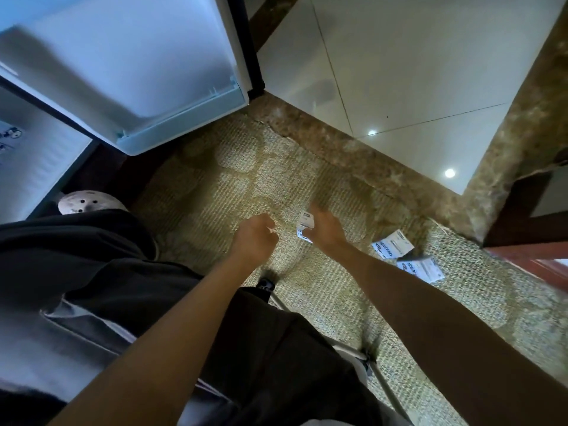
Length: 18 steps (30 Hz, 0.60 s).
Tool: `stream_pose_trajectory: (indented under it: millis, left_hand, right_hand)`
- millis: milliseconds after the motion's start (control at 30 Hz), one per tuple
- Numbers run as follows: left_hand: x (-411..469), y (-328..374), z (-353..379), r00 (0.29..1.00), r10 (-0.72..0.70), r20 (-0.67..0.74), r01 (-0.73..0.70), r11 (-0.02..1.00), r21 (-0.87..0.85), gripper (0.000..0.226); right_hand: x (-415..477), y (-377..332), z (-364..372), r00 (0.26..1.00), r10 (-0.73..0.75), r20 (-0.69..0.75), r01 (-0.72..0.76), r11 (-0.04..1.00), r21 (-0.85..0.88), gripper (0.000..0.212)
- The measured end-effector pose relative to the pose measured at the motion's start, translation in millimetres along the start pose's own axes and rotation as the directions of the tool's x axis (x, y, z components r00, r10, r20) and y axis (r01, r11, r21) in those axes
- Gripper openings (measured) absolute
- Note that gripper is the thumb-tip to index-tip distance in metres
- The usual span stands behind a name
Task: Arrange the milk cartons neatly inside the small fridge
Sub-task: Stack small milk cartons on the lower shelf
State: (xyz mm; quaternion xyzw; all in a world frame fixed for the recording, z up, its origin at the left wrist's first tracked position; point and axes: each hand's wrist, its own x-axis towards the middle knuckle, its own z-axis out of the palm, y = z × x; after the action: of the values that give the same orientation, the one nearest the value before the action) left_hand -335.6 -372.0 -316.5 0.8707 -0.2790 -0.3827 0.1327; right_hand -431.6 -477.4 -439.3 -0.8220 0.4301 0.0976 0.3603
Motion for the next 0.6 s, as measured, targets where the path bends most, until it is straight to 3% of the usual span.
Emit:
stream_pose_trajectory:
  millis: [133,300,467,533,600]
  left_hand:
    - [-3,7,-7,1.000,0.031,0.002,-0.031,1.000,-0.006,0.040]
    - [-9,19,-18,0.997,0.075,0.010,-0.075,0.997,-0.029,0.054]
    - [-7,24,-32,0.992,0.128,-0.008,-0.128,0.991,-0.043,0.040]
    - [-8,27,-36,0.989,0.145,-0.011,-0.146,0.989,-0.024,0.040]
    - [-11,29,-33,0.985,0.172,0.024,-0.172,0.985,-0.002,0.041]
  right_hand:
    - [-13,-12,-18,0.998,-0.051,-0.042,0.058,0.978,0.200,0.027]
    - [-39,-44,-67,0.965,-0.256,-0.058,0.259,0.898,0.356,0.018]
    - [-61,-58,-97,0.906,-0.417,-0.075,0.410,0.818,0.404,0.023]
    - [-67,-58,-102,0.907,-0.418,-0.056,0.404,0.822,0.402,0.036]
    - [-71,-51,-102,0.937,-0.349,0.017,0.308,0.849,0.429,0.048]
